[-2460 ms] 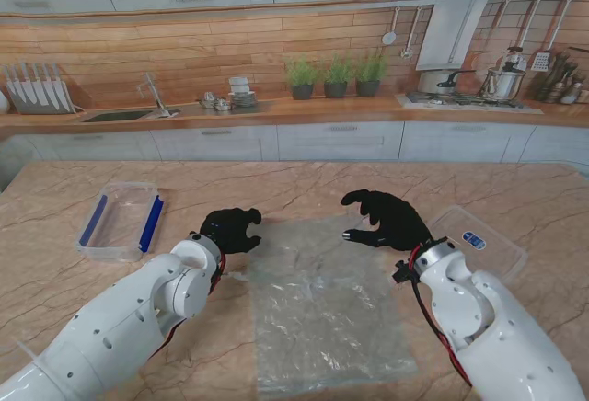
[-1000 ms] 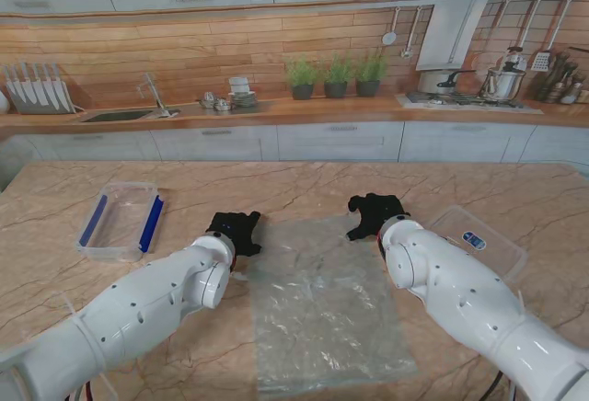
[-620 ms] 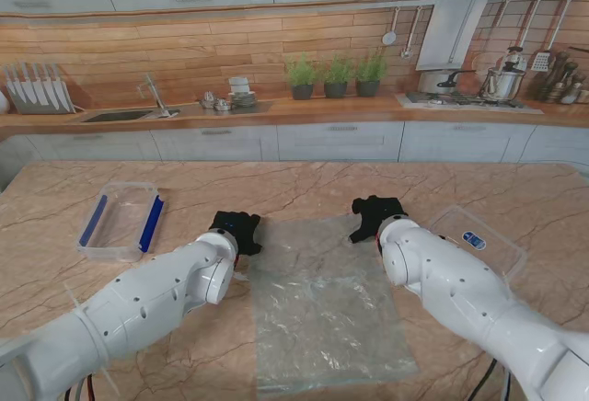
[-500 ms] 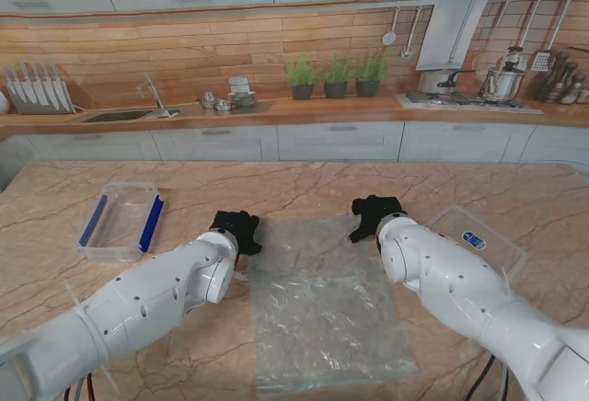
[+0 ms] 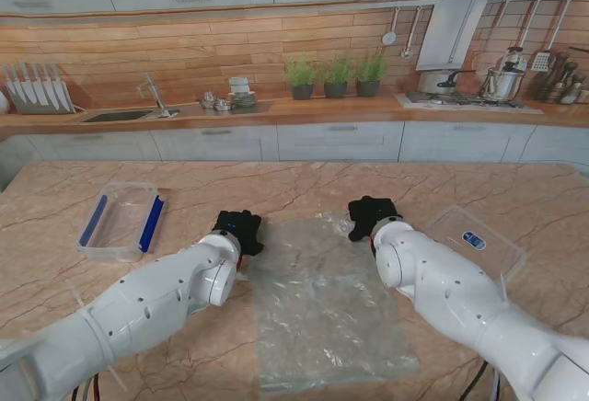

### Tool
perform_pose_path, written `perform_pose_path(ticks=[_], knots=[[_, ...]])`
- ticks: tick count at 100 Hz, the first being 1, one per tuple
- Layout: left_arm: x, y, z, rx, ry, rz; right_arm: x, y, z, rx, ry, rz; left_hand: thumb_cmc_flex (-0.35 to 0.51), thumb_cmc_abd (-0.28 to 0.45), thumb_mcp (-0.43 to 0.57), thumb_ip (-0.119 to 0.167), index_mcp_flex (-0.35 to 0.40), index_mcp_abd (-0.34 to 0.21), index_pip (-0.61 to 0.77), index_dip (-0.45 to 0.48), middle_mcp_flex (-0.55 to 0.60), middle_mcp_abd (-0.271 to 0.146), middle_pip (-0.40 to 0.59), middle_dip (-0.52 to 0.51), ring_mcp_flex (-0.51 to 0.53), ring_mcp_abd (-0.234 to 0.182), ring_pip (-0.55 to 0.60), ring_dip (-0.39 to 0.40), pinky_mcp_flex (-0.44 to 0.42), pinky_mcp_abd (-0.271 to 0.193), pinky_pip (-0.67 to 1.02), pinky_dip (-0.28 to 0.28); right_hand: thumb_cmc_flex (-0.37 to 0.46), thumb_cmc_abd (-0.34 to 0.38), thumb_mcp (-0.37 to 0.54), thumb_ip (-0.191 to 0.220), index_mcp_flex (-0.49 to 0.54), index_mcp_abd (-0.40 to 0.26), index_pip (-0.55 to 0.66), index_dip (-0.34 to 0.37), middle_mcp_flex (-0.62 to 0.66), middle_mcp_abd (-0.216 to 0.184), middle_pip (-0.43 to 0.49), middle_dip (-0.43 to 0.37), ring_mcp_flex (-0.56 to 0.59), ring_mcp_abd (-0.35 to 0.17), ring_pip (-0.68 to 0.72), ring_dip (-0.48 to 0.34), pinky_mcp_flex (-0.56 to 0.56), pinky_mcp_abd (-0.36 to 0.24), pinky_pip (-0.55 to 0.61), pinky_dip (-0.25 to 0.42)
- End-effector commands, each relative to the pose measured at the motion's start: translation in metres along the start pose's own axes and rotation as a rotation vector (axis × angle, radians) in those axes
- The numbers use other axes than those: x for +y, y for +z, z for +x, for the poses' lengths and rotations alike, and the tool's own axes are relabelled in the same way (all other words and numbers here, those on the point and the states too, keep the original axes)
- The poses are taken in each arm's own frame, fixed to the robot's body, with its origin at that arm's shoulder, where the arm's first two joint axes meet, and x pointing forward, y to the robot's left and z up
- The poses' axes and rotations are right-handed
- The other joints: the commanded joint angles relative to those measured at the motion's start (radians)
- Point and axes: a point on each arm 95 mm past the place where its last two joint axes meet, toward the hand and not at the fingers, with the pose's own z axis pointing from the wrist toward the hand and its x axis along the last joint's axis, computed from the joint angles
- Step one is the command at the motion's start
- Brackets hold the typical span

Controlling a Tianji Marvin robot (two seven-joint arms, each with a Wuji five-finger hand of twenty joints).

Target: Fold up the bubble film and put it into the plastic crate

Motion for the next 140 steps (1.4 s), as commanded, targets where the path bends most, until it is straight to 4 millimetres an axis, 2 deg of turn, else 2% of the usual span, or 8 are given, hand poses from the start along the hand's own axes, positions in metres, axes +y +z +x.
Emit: perform_pose_path(ticks=[1, 15, 52, 77, 85, 92, 102, 140], knots=[[0.043, -0.007, 0.003, 0.003, -0.004, -0.096, -0.032, -0.011, 0.001, 0.004, 0.003, 0.075, 0.102, -0.122, 0.020, -0.020, 0.109, -0.149, 0.483, 0.150, -0.004, -0.003, -0.019, -0.026, -0.016, 0.030, -0.021, -0.019, -0.005, 0.001, 0.003, 0.024, 0.058, -0.044, 0.027, -0.035, 0.133, -0.110, 0.054, -0.036, 0.025, 0.017, 0.033, -0.004, 0.007, 0.011, 0.039, -0.010, 0.000, 0.020, 0.045, -0.011], [0.045, -0.007, 0.005, 0.007, -0.033, -0.093, -0.033, -0.014, 0.001, -0.013, 0.059, 0.083, 0.220, -0.206, 0.025, -0.088, 0.096, -0.190, 0.634, 0.165, 0.052, -0.016, -0.053, -0.115, -0.014, 0.033, -0.065, -0.074, -0.004, 0.001, 0.000, 0.022, 0.101, 0.039, 0.012, -0.027, 0.161, -0.099, 0.063, -0.078, 0.045, 0.022, 0.021, -0.018, 0.010, 0.030, 0.028, -0.027, -0.005, 0.027, 0.037, -0.014], [0.045, -0.009, 0.009, 0.009, -0.160, -0.069, -0.031, -0.022, -0.001, -0.025, 0.173, 0.090, 0.319, -0.198, 0.054, -0.088, 0.108, -0.238, 0.812, 0.205, 0.210, -0.030, -0.047, -0.206, 0.057, 0.045, -0.106, -0.151, 0.012, 0.029, 0.002, 0.004, 0.167, 0.181, -0.014, -0.004, 0.192, -0.079, 0.022, -0.118, 0.108, 0.021, -0.066, -0.137, 0.000, 0.080, -0.057, -0.097, -0.026, 0.033, 0.012, -0.023], [0.038, -0.013, 0.010, -0.019, -0.309, 0.002, -0.025, -0.026, 0.000, -0.008, 0.258, 0.071, 0.319, -0.202, 0.073, -0.103, 0.124, -0.289, 0.804, 0.216, 0.439, -0.028, -0.066, -0.176, 0.236, 0.074, 0.027, -0.131, 0.209, 0.013, 0.169, 0.017, 0.165, 0.233, -0.039, 0.014, 0.176, -0.099, 0.007, -0.099, 0.211, -0.006, -0.136, -0.235, 0.003, 0.101, -0.109, -0.141, -0.030, 0.036, 0.002, -0.027], [0.036, -0.014, 0.010, -0.035, -0.360, 0.024, -0.022, -0.027, 0.000, -0.001, 0.285, 0.069, 0.311, -0.208, 0.101, -0.105, 0.218, -0.230, 0.755, 0.117, 0.544, -0.013, -0.083, -0.228, 0.313, 0.082, 0.043, -0.156, 0.271, 0.029, 0.226, 0.008, 0.175, 0.245, -0.041, 0.010, 0.170, -0.103, 0.002, -0.098, 0.247, -0.013, -0.171, -0.271, 0.006, 0.100, -0.137, -0.160, -0.031, 0.036, 0.002, -0.027], [0.036, -0.014, 0.011, -0.058, -0.420, 0.045, -0.021, -0.027, 0.002, 0.008, 0.322, 0.057, 0.316, -0.210, 0.135, -0.094, 0.284, -0.185, 0.732, 0.042, 0.618, -0.011, -0.079, -0.252, 0.360, 0.081, 0.054, -0.176, 0.308, 0.042, 0.260, 0.001, 0.186, 0.256, -0.035, -0.007, 0.159, -0.110, 0.001, -0.088, 0.281, -0.015, -0.213, -0.306, 0.018, 0.099, -0.175, -0.188, -0.031, 0.036, 0.002, -0.027], [0.039, -0.013, 0.012, -0.076, -0.481, 0.066, -0.019, -0.027, 0.003, 0.010, 0.365, 0.046, 0.307, -0.201, 0.180, -0.070, 0.275, -0.155, 0.742, 0.033, 0.639, -0.014, -0.044, -0.219, 0.352, 0.070, 0.047, -0.192, 0.291, 0.044, 0.252, -0.009, 0.191, 0.261, -0.024, -0.024, 0.151, -0.128, 0.003, -0.068, 0.327, -0.018, -0.261, -0.345, 0.038, 0.098, -0.212, -0.217, -0.019, 0.040, -0.003, -0.030], [0.032, -0.013, 0.007, -0.143, -0.689, 0.138, -0.005, -0.026, 0.004, 0.015, 0.506, 0.029, 0.323, -0.263, 0.312, -0.032, 0.150, -0.194, 0.853, 0.165, 0.630, -0.075, -0.095, -0.002, 0.246, 0.031, -0.017, -0.209, 0.167, 0.049, 0.137, -0.002, 0.217, 0.222, 0.067, -0.066, 0.164, -0.176, 0.027, -0.024, 0.424, -0.037, -0.294, -0.379, 0.093, 0.087, -0.234, -0.246, 0.016, 0.042, -0.012, -0.032]])
